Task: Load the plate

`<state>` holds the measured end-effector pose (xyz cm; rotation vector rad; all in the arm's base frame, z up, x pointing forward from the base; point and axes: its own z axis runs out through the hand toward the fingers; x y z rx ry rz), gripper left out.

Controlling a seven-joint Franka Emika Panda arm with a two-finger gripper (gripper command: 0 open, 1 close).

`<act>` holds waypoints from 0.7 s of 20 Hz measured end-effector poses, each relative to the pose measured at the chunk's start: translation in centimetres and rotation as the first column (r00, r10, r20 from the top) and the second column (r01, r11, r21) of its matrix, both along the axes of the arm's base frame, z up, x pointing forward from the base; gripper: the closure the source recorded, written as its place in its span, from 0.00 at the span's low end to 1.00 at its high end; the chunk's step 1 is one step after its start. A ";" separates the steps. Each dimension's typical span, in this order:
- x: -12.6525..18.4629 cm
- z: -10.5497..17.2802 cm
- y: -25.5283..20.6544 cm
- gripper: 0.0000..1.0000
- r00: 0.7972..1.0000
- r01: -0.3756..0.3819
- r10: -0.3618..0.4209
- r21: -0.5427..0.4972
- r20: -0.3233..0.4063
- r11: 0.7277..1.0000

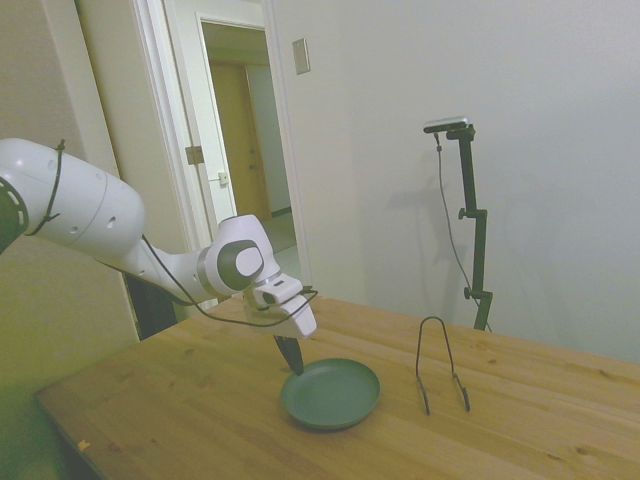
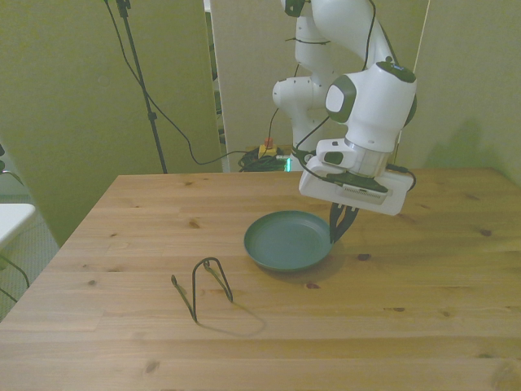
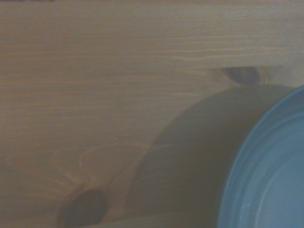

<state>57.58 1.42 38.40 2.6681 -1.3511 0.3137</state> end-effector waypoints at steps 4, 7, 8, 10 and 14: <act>-2.2 3.7 0.8 1.00 0.999 -0.023 0.020 0.059 0.048 0.998; -3.6 6.7 1.1 1.00 0.996 -0.039 0.031 0.099 0.087 0.994; -3.9 7.6 1.1 1.00 0.995 -0.044 0.033 0.113 0.098 0.993; -4.6 9.3 1.1 1.00 0.993 -0.052 0.036 0.140 0.115 0.989; -6.4 13.6 1.5 1.00 0.987 -0.078 0.048 0.191 0.156 0.978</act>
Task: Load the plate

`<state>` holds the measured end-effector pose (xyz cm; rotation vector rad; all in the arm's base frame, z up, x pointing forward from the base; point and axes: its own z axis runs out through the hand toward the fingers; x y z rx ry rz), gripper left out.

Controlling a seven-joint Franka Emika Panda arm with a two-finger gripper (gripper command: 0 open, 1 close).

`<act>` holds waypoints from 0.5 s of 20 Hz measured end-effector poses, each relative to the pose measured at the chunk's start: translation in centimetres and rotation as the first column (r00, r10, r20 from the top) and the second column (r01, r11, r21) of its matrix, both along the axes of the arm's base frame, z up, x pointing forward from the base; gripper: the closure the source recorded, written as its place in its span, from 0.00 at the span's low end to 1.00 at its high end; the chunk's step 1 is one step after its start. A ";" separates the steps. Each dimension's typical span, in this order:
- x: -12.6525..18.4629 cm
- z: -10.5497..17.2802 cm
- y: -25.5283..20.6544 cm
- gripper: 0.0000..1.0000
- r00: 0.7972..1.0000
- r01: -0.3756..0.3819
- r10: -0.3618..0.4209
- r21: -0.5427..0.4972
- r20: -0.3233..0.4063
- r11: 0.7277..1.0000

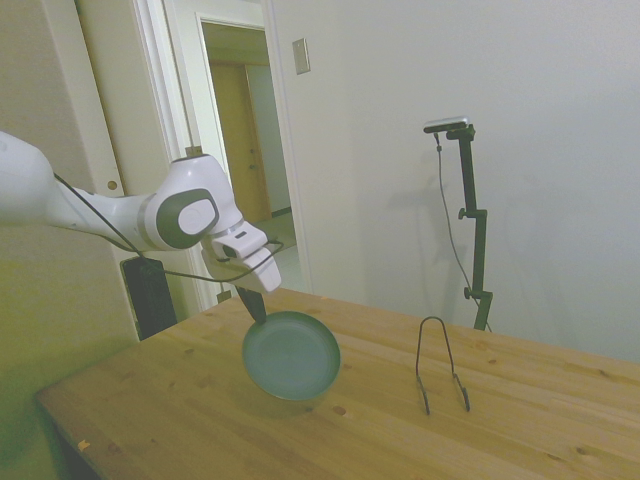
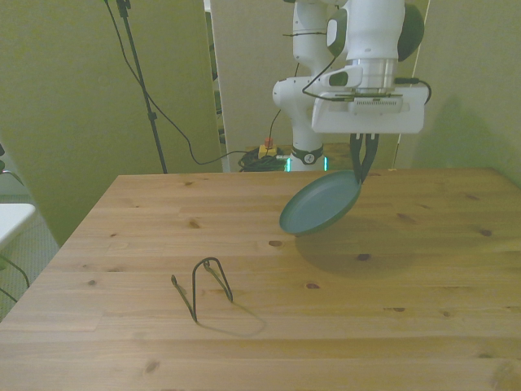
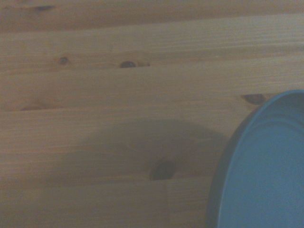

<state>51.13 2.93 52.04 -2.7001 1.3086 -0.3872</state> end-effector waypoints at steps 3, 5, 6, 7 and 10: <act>-1.4 2.7 0.1 1.00 1.000 -0.007 0.006 0.026 0.027 1.000; -2.0 3.6 0.1 1.00 0.999 -0.014 0.012 0.040 0.040 0.999; -2.2 3.8 0.1 1.00 0.999 -0.016 0.014 0.043 0.042 0.999; -2.2 3.8 0.0 1.00 0.999 -0.017 0.015 0.044 0.042 0.999; -2.3 3.4 0.0 1.00 0.999 -0.019 0.017 0.058 0.028 0.998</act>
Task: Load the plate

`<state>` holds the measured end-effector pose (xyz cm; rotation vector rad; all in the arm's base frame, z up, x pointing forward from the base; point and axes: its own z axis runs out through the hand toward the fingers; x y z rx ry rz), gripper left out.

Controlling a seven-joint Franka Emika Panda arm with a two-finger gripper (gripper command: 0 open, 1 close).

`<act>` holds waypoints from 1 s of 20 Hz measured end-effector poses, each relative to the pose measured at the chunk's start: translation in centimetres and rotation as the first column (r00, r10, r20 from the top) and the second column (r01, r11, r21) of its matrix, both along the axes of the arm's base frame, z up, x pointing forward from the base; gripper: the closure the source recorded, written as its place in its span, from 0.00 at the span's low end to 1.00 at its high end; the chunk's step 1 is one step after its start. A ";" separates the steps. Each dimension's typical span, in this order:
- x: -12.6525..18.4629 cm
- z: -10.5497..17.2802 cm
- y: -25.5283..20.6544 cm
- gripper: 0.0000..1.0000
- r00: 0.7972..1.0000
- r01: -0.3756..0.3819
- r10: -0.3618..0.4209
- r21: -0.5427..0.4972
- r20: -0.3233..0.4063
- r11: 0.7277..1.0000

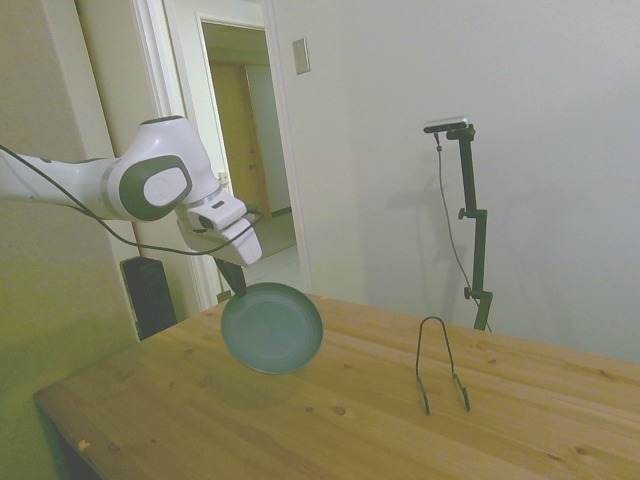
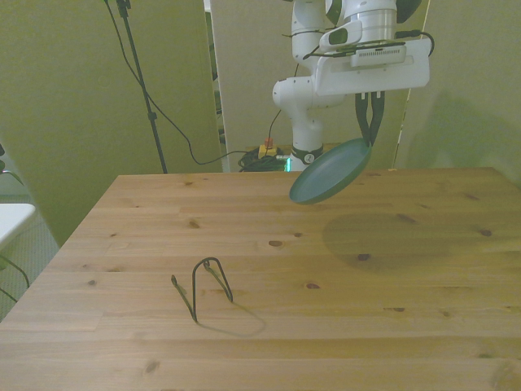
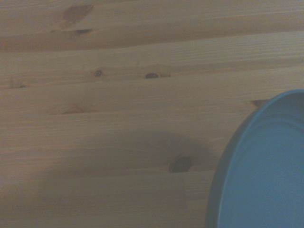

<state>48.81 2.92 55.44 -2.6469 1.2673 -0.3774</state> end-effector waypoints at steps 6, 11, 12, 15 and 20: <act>0.4 0.5 -0.7 1.00 0.998 0.037 -0.040 0.073 0.040 0.997; 0.7 0.4 -2.5 1.00 0.976 0.152 -0.176 0.176 0.127 0.972; 0.8 0.2 -3.0 1.00 0.967 0.178 -0.209 0.198 0.147 0.964; 0.5 0.1 -4.6 1.00 0.932 0.239 -0.295 0.255 0.211 0.937; -0.4 0.5 -7.8 1.00 0.861 0.313 -0.405 0.308 0.306 0.898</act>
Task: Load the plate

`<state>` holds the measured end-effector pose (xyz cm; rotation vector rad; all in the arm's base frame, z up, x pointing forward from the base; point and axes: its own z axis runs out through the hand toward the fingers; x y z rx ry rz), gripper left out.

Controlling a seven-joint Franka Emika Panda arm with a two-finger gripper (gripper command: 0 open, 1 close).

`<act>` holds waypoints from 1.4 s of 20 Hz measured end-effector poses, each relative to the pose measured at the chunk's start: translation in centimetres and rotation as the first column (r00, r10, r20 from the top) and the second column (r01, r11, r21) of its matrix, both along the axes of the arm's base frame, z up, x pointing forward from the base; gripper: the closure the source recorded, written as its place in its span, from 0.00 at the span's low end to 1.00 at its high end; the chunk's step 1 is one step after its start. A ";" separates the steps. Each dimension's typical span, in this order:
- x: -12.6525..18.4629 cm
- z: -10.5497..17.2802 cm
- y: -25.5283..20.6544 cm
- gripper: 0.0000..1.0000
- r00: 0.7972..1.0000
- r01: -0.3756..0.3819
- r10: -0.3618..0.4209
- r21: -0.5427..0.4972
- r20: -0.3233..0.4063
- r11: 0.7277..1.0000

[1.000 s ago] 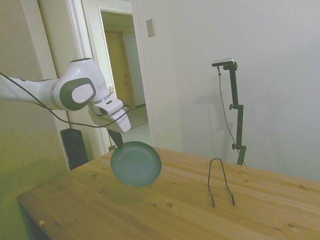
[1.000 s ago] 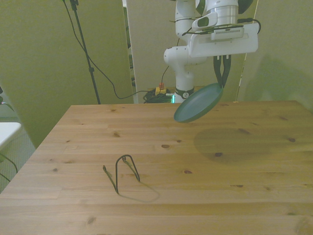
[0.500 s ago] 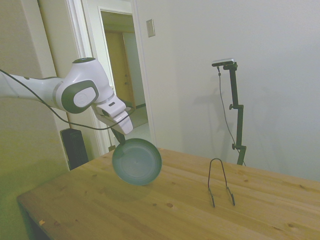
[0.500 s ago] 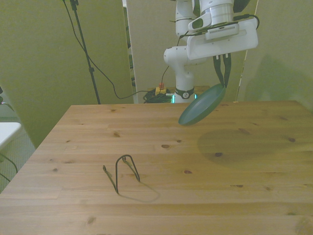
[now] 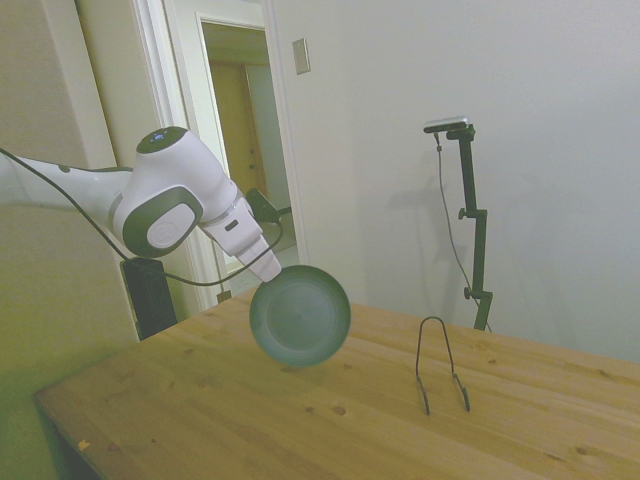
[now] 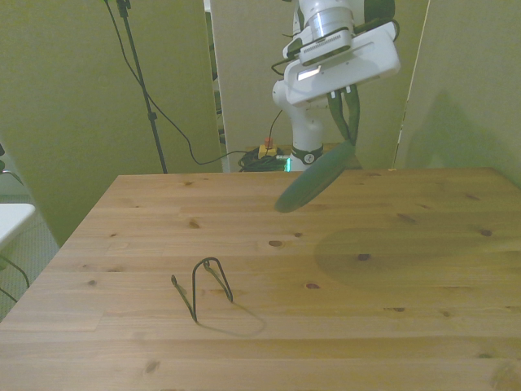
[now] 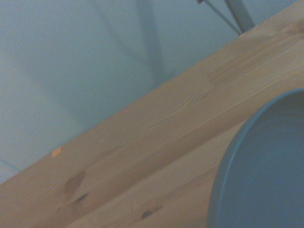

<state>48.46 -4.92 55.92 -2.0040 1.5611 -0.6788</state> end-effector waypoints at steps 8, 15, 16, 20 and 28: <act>-0.2 0.8 -4.2 1.00 0.996 0.077 -0.077 0.012 0.043 0.997; 2.5 2.0 -9.9 1.00 0.990 0.114 -0.114 0.003 0.080 0.993; 3.0 2.0 -10.8 1.00 0.990 0.117 -0.117 0.003 0.084 0.993; 4.3 1.8 -13.9 1.00 0.986 0.130 -0.131 0.019 0.106 0.991; 5.6 0.6 -19.4 1.00 0.983 0.081 -0.098 0.108 0.157 0.991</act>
